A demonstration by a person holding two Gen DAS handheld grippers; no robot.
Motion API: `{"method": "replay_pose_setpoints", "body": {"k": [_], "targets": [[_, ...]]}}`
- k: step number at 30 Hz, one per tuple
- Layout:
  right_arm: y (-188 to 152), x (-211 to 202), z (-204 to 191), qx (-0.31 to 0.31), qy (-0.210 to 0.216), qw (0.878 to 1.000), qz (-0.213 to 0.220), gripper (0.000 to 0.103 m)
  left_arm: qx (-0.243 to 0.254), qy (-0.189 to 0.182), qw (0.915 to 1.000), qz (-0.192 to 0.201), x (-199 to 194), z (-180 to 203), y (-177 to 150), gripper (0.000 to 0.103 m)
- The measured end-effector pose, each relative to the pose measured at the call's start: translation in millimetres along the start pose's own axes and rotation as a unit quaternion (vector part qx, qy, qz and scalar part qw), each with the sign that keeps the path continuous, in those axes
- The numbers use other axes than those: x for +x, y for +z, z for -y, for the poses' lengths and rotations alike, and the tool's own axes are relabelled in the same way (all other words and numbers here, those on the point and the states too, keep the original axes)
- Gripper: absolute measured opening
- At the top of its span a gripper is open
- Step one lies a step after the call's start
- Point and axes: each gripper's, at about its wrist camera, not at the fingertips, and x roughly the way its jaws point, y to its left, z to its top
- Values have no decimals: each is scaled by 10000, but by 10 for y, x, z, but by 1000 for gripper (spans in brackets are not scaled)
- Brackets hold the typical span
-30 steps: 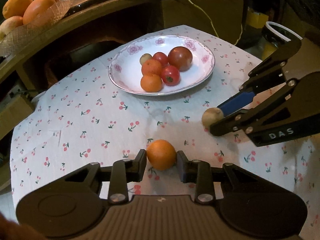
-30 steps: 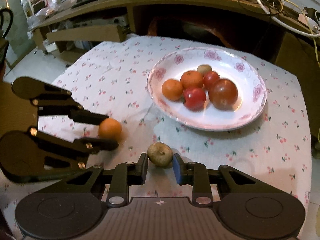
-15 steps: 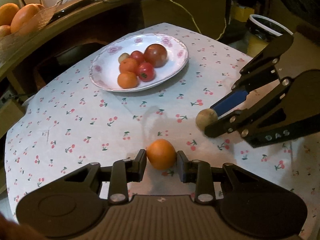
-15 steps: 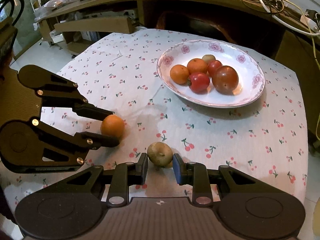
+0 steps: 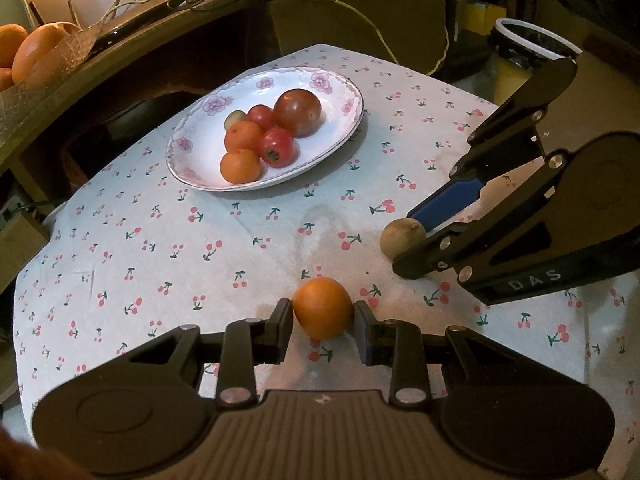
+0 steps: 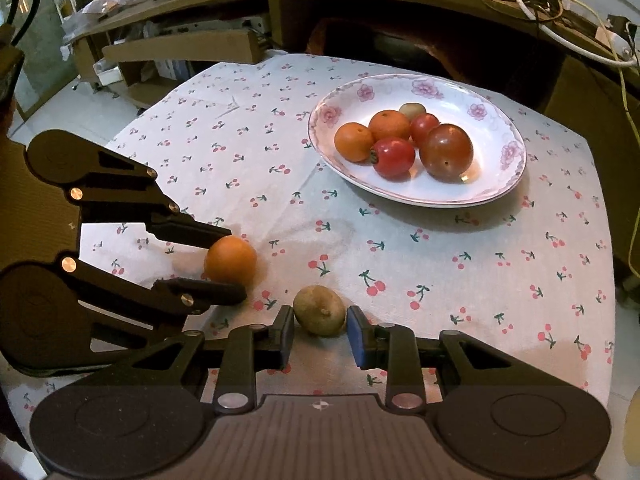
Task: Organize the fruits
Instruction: 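Carry the orange in the left gripper over the plate while the right carries the kiwi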
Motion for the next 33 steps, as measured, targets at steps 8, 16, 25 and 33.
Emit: {"method": "replay_pose_setpoints", "body": {"k": [8, 16, 25, 33], "targets": [[-6, -20, 39, 52, -16, 10000, 22, 28, -15, 6, 10000, -17, 6, 7, 23, 38], [32, -68, 19, 54, -104, 9999, 73, 28, -17, 48, 10000, -2, -23, 49, 119, 38], [92, -133, 59, 176, -216, 9994, 223, 28, -85, 269, 9996, 79, -9, 31, 298, 38], [190, -197, 178, 430, -383, 9974, 430, 28, -245, 442, 9985, 222, -5, -29, 466, 37]]}}
